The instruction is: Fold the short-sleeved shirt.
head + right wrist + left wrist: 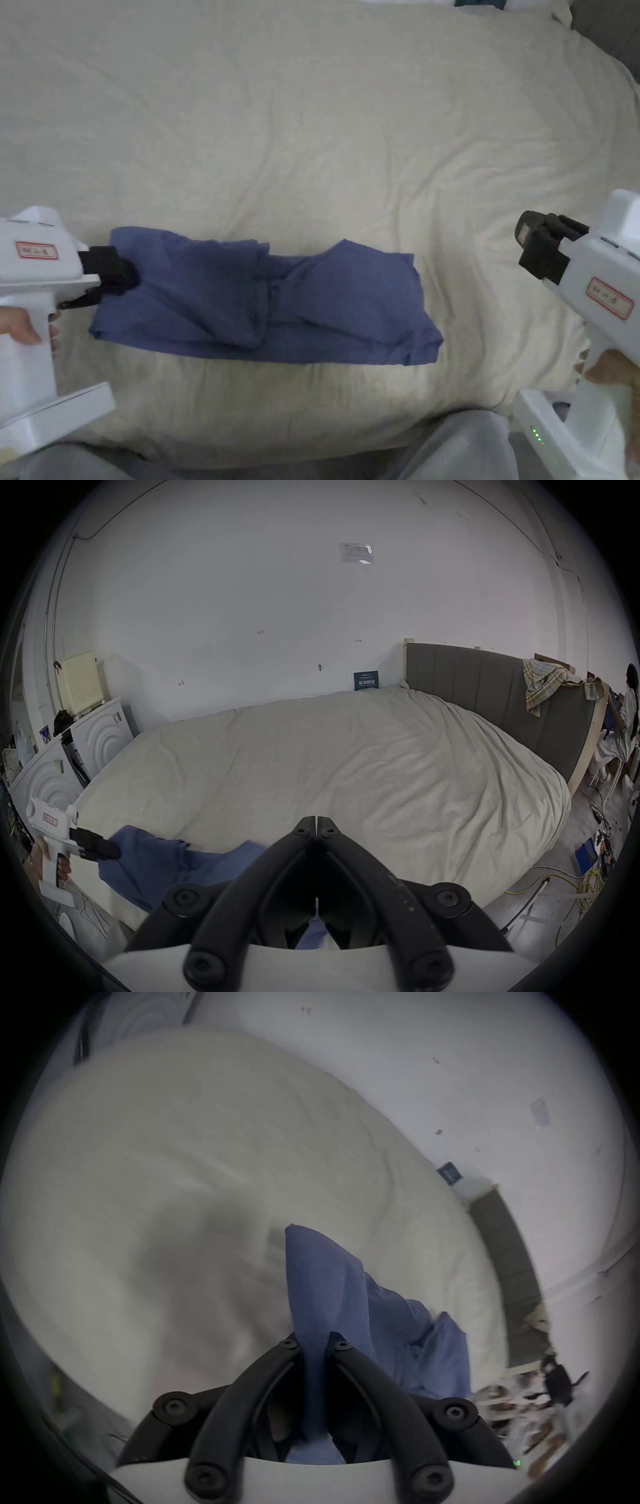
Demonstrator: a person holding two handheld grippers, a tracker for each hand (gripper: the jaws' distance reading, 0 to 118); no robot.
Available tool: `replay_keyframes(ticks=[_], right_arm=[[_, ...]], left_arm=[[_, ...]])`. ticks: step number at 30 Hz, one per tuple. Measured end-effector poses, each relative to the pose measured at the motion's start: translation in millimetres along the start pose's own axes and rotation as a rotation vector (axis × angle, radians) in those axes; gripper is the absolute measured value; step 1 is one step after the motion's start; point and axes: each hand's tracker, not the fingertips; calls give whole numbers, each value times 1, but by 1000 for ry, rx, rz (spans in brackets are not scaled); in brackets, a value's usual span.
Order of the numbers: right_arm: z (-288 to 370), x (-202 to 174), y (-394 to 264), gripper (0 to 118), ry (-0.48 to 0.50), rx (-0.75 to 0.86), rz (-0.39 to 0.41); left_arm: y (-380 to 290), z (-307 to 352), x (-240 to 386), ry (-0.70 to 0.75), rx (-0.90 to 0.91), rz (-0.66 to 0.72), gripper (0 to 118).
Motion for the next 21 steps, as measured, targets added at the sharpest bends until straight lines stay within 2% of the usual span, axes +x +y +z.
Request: replay_keyframes(ticks=[2,5,12,16,21], right_arm=[[-1,-5,0,2,15,1,3],[-5,-11,0,2,29,1,11],[-5,-18,-1,2,50,-3,10],[3,-15,0,2,50,15,3],[14,-4,0,2,31,33,-16]], left_arm=[[9,25,-8,166,54,-74,11],[14,60,-1,240,114,-119,11],[-7,92,85,43,148,-309,11],[-29,63,140,-42,97,-429,11],[-63,-6,192,-70,-42,-534,12]])
